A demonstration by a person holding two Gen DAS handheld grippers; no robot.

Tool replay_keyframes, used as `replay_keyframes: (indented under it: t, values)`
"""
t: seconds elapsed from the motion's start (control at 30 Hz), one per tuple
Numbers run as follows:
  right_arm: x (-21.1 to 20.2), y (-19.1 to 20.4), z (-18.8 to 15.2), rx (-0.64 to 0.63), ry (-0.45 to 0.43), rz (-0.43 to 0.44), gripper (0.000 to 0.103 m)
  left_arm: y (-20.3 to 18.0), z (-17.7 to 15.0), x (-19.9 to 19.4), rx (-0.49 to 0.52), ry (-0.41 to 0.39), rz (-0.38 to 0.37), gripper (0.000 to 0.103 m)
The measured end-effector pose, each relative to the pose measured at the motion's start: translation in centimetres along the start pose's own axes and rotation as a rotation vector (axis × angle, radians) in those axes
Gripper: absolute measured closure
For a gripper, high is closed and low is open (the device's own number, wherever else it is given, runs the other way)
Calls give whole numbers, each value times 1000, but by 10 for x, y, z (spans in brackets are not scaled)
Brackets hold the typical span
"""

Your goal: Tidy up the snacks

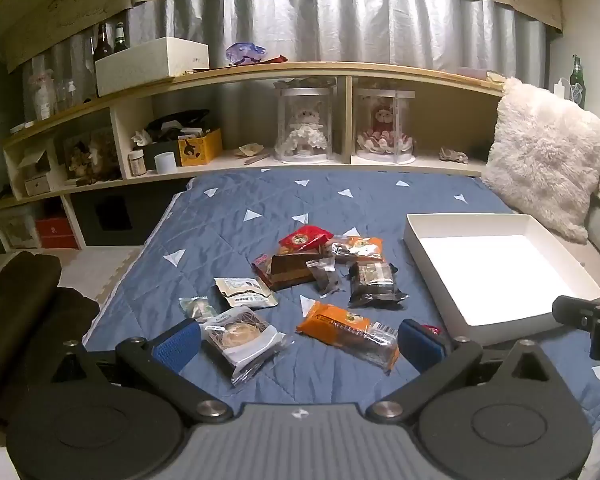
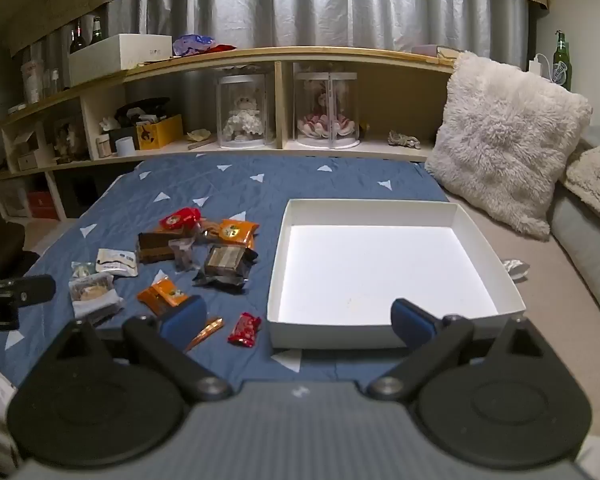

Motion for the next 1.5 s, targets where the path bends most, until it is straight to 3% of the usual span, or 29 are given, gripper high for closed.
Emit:
replay_keyframes:
  t: [1.5]
  values:
    - [3, -1, -1, -21, 17, -8, 3, 1, -1, 0, -7, 11, -1, 0]
Point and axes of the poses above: each gripper's, at about its wrist camera, not at the fingertips, and x roughly the way its jaws point, y to its left, z to its top, the point moved 9 cm from there along x, roughly the way its jaws point, and after that the axes turned 11 degrees about -x, right-handed, at the moved point
